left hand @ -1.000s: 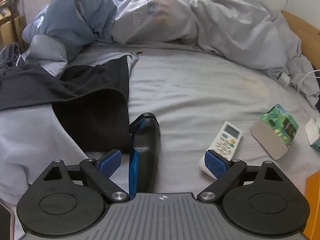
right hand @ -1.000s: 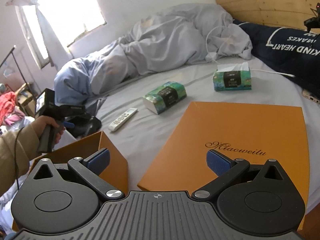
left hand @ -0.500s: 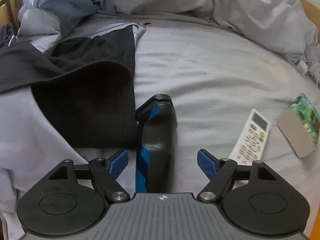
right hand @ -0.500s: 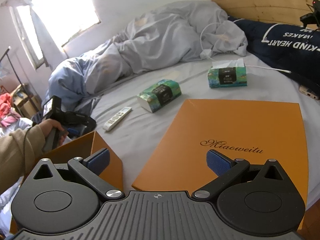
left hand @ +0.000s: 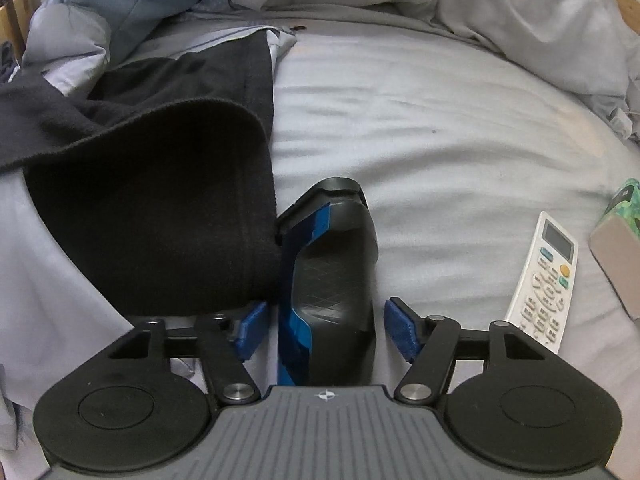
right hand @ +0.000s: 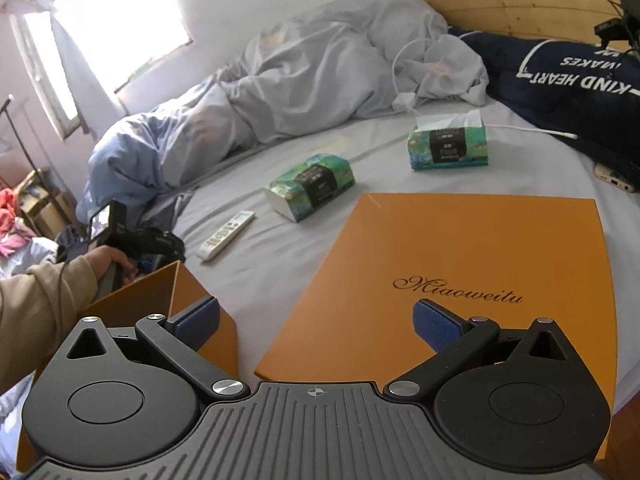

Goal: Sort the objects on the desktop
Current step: 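Close the left gripper around the blue-and-black shaver, then lift the shaver with the left gripper and carry it over the orange box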

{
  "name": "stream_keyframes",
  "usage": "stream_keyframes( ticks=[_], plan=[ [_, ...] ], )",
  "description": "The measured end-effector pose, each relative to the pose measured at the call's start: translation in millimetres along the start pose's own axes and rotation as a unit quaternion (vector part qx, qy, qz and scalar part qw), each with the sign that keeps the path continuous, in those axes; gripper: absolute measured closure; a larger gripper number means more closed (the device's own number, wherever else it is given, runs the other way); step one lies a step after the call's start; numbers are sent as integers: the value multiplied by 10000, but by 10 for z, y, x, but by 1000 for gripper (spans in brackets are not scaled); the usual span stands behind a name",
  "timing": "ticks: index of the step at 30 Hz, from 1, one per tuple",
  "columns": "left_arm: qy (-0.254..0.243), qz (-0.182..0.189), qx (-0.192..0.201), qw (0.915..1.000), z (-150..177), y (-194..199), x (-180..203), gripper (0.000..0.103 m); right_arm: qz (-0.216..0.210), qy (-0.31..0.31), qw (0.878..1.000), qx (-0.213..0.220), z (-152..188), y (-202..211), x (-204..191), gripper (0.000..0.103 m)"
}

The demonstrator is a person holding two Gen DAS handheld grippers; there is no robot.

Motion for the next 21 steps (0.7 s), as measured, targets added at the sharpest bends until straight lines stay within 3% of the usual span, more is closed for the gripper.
stream_keyframes(
  ticks=[2, 21],
  plan=[
    [-21, 3, 8, 10000, 1, 11, 8, 56, 7, 8, 10000, 0, -4, 1, 1, 0],
    [-167, 45, 101, 9998, 49, 317, 63, 59, 44, 203, 9997, 106, -38, 22, -42, 0]
  ],
)
Point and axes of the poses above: each gripper's, at about its wrist camera, not at the fingertips, and y roughly against the way its jaws point, x to its right, z to its underside, the point moved 5 cm from there along -y, roughly the way its jaws point, and after that the axes turned 14 degrees about y, right-handed, at the moved point
